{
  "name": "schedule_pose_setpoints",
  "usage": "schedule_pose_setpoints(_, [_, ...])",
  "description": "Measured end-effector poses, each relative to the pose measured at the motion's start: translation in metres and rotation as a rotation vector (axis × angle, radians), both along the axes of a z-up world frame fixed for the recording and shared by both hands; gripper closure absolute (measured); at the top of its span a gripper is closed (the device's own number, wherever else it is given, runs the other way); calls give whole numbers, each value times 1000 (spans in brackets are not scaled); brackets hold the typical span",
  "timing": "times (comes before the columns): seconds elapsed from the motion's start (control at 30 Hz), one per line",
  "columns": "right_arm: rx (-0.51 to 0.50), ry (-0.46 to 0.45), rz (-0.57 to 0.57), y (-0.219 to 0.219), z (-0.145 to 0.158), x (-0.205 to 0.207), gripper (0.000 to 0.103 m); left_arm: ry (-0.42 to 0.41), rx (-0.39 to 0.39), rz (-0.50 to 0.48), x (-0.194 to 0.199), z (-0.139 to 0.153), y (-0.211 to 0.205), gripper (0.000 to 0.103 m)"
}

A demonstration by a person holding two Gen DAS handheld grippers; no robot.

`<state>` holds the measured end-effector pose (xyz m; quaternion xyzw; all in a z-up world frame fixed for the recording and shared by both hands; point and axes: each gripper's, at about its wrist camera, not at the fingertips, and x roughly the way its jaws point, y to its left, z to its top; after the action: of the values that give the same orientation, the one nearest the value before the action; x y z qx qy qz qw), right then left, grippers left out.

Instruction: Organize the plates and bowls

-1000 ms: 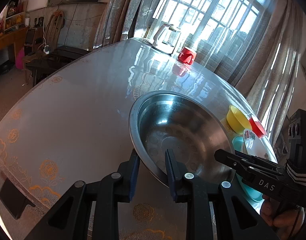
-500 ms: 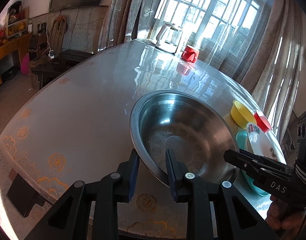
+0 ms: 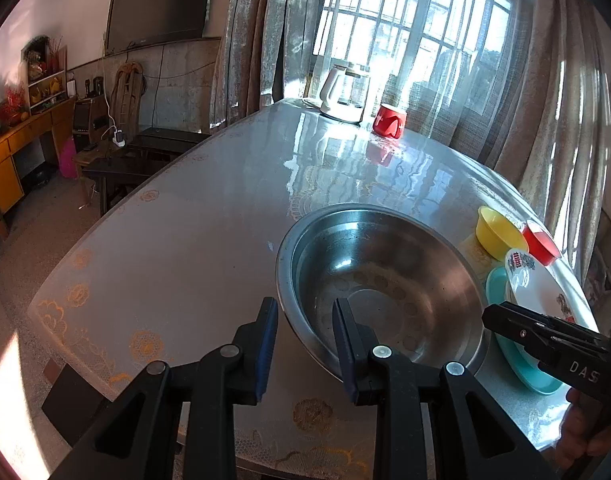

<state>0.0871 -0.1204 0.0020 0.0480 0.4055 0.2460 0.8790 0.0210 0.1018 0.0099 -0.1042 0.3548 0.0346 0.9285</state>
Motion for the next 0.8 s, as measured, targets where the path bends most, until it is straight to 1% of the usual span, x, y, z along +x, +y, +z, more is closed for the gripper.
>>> schedule_pose_setpoints(0.23, [52, -9, -31, -19, 9, 1, 66, -20, 16, -43, 3, 9, -13, 74])
schedule_pose_setpoints(0.37, [87, -9, -67, -36, 14, 1, 66, -17, 17, -74, 7, 10, -22, 74])
schedule_pose_setpoints(0.8, [149, -8, -209, -97, 25, 7, 66, -15, 62, -189, 29, 16, -66, 74])
